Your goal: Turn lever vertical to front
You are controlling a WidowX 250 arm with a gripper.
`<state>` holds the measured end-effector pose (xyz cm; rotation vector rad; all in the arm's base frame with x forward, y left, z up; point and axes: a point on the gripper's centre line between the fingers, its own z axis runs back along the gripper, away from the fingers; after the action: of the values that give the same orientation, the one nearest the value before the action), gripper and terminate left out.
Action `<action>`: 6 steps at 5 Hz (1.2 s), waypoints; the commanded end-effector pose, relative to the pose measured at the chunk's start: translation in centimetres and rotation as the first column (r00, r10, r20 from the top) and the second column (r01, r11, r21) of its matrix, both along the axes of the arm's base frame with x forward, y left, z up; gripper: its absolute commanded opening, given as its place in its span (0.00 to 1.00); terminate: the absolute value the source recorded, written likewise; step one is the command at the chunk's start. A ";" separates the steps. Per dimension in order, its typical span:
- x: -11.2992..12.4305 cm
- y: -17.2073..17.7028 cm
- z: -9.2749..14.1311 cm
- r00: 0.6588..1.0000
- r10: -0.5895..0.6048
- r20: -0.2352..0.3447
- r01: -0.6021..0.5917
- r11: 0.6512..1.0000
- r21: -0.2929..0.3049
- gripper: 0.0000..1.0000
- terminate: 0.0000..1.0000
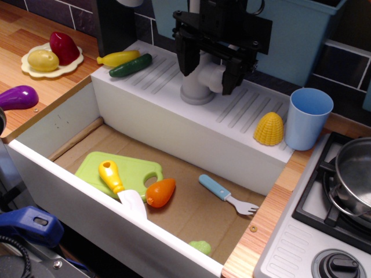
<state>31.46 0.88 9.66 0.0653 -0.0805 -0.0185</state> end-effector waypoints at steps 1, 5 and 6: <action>0.0 0.0 0.0 1.000 0.000 0.000 0.000 1.000 0.000 1.00 0.00; 5.6 0.8 1.1 0.975 -0.074 0.209 0.066 0.997 0.043 1.00 0.00; 6.3 0.7 1.9 0.973 -0.100 0.210 0.089 0.994 0.060 1.00 0.00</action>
<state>36.70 1.48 9.45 0.0980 -0.2342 -0.0854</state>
